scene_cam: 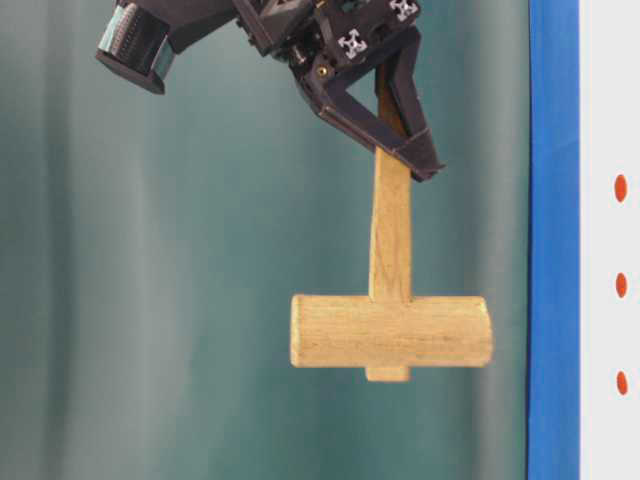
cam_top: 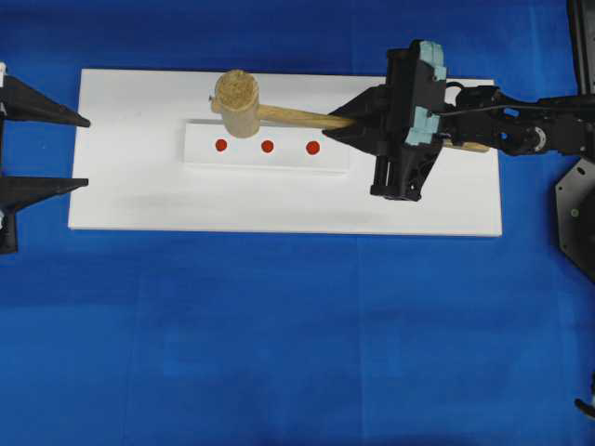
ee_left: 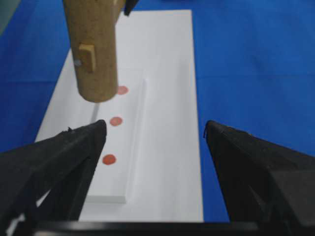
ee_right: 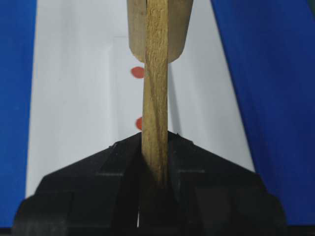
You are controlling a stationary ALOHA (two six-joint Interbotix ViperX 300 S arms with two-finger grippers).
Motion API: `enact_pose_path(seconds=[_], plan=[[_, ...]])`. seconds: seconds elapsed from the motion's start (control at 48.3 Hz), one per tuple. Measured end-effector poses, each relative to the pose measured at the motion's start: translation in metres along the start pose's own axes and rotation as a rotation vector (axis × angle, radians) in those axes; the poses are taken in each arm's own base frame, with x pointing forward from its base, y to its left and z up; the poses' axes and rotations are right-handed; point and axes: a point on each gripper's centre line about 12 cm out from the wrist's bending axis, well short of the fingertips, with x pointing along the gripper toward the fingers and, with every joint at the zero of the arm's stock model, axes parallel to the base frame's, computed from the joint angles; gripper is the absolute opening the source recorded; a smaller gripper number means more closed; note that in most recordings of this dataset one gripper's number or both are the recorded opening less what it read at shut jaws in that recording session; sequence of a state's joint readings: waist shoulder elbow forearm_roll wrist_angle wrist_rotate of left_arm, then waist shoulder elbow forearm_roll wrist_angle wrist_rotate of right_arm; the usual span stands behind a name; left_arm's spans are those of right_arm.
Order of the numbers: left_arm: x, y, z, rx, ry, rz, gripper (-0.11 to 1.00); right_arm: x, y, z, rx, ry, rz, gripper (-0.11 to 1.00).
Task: Hit the mark with a hammer.
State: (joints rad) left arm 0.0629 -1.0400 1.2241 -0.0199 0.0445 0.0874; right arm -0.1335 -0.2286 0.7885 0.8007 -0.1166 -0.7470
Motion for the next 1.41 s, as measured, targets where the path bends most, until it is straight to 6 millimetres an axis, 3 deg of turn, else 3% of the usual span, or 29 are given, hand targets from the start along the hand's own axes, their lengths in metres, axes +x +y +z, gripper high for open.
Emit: enact_pose_path(seconds=[0.228,0.642,0.787,1.035,1.242,1.408], plan=[[0.000,0.000,0.000,0.000,0.002,0.000,0.79,0.005,0.000,0.001,0.000,0.003,0.000,0.02],[0.000,0.000,0.000,0.000,0.002,0.001,0.79,0.033,0.003,0.017,0.001,-0.003,-0.001,0.02],[0.000,0.000,0.000,0.000,0.000,0.000,0.79,0.046,0.004,0.001,0.004,0.048,-0.003,0.02],[0.000,0.000,0.000,0.000,0.002,0.001,0.78,0.082,0.004,-0.054,0.064,0.229,-0.013,0.02],[0.000,0.000,0.000,0.000,0.003,0.001,0.78,0.077,0.004,-0.049,0.070,0.214,-0.012,0.02],[0.000,0.000,0.000,0.000,0.003,0.000,0.78,0.056,0.003,-0.029,0.067,0.148,-0.007,0.02]])
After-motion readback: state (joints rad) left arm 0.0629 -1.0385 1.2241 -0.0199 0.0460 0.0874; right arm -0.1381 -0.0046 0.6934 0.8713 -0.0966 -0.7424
